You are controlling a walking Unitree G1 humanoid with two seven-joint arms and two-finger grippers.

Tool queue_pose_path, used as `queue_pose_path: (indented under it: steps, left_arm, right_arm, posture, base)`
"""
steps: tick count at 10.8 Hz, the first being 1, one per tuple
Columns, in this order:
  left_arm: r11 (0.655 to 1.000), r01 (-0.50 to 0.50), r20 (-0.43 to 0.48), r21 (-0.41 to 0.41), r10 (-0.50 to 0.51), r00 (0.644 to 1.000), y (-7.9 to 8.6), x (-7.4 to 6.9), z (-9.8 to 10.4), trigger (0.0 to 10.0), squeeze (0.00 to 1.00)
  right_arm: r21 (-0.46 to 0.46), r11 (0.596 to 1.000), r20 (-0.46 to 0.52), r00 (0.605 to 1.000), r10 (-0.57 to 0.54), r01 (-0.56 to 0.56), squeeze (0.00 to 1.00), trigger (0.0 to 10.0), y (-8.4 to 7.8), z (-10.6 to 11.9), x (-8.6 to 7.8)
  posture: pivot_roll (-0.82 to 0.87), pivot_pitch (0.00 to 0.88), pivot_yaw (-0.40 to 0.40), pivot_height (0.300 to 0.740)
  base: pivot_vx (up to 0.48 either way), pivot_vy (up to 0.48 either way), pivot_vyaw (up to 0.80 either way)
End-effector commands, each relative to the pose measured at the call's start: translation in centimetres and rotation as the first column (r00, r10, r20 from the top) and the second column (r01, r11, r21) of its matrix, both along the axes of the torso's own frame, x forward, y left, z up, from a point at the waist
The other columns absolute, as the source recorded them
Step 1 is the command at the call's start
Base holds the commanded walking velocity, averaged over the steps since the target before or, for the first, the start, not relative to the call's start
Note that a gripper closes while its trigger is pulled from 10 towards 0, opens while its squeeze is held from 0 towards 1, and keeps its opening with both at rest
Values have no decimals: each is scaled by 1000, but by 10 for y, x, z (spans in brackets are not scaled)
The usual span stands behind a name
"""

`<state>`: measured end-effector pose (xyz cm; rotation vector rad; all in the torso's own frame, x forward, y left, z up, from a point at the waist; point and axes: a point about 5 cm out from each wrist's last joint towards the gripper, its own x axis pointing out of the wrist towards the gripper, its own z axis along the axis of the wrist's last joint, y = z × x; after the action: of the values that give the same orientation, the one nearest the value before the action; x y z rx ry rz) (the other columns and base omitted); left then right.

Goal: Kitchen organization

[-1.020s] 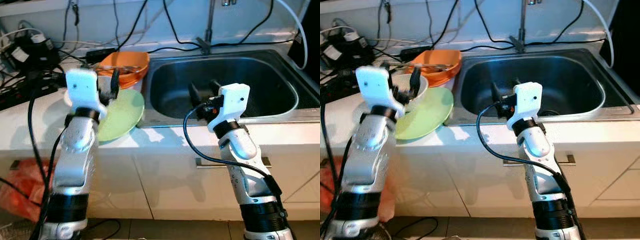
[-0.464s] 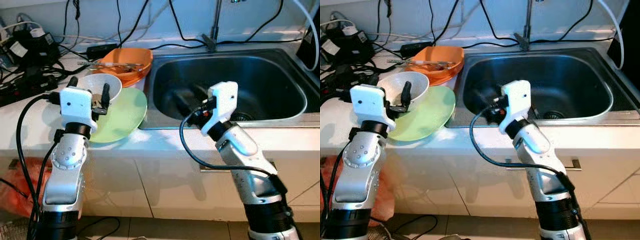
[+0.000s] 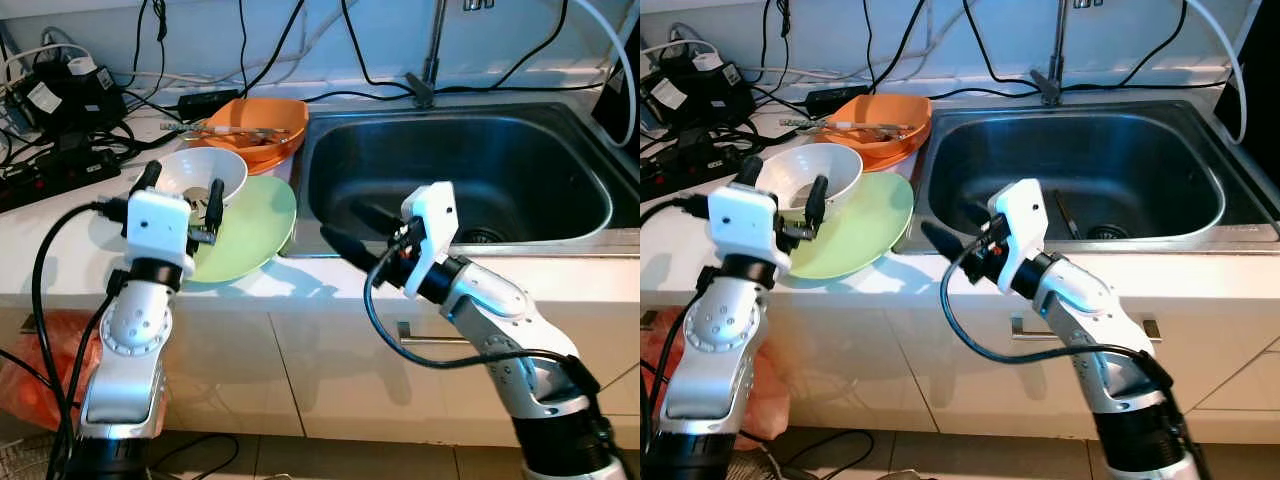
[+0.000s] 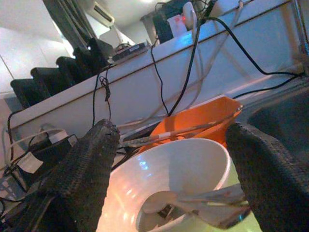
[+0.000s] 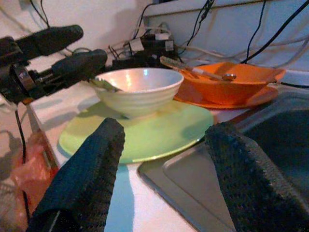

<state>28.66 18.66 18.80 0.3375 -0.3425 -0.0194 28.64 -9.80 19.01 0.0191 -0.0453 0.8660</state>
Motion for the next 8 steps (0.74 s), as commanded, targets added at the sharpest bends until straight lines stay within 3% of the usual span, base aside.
queue_pose_path:
  steps: [1,5,6,8]
  left_arm:
    - [999,17,26,35,-18,1000,-1,-4,4,10000,0]
    - [996,18,2,82,-18,1000,4,-11,-6,10000,0]
    - [991,41,18,130,-44,999,2,-12,-6,10000,0]
    - [992,29,12,127,-31,999,7,-5,-6,10000,0]
  right_arm:
    - [-28,999,18,999,34,-34,0,10000,3,2,-4]
    - [-39,997,26,997,67,-66,0,10000,4,-2,-7]
    - [-38,997,28,997,71,-70,0,10000,4,-3,-8]
    - [-42,997,33,997,74,-72,0,10000,7,-5,-8]
  posture:
    - [84,14,96,740]
    - [92,17,97,740]
    - [90,17,96,740]
    - [89,15,96,740]
  base:
    - [0,0,0]
    - [0,0,0]
    - [0,0,538]
    - [0,0,678]
